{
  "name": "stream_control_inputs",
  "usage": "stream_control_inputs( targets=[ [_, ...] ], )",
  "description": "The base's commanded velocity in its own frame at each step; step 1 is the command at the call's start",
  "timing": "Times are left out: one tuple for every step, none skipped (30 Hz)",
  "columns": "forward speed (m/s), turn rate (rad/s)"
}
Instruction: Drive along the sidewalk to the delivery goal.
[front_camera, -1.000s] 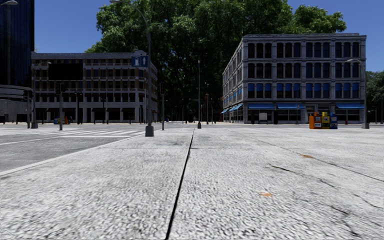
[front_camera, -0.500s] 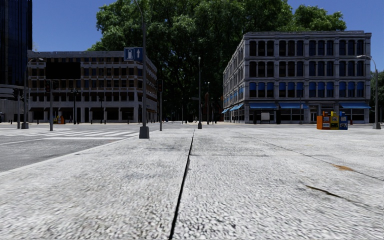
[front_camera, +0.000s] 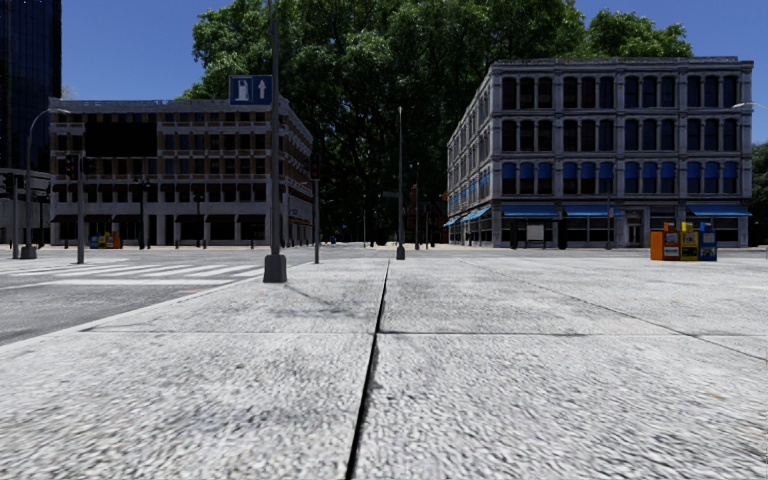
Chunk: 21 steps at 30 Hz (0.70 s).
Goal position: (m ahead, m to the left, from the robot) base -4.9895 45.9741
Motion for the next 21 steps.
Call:
stream_control_inputs(
  targets=[
    [2.0,0.0],
    [2.0,0.0],
    [2.0,0.0],
    [2.0,0.0],
    [2.0,0.0],
    [2.0,0.0],
    [2.0,0.0],
    [2.0,0.0],
    [2.0,0.0],
    [2.0,0.0],
    [2.0,0.0],
    [2.0,0.0],
    [2.0,0.0],
    [2.0,0.0],
    [2.0,0.0],
    [2.0,0.0],
    [2.0,0.0],
    [2.0,0.0],
    [2.0,0.0],
    [2.0,0.0],
    [2.0,0.0]
  ],
)
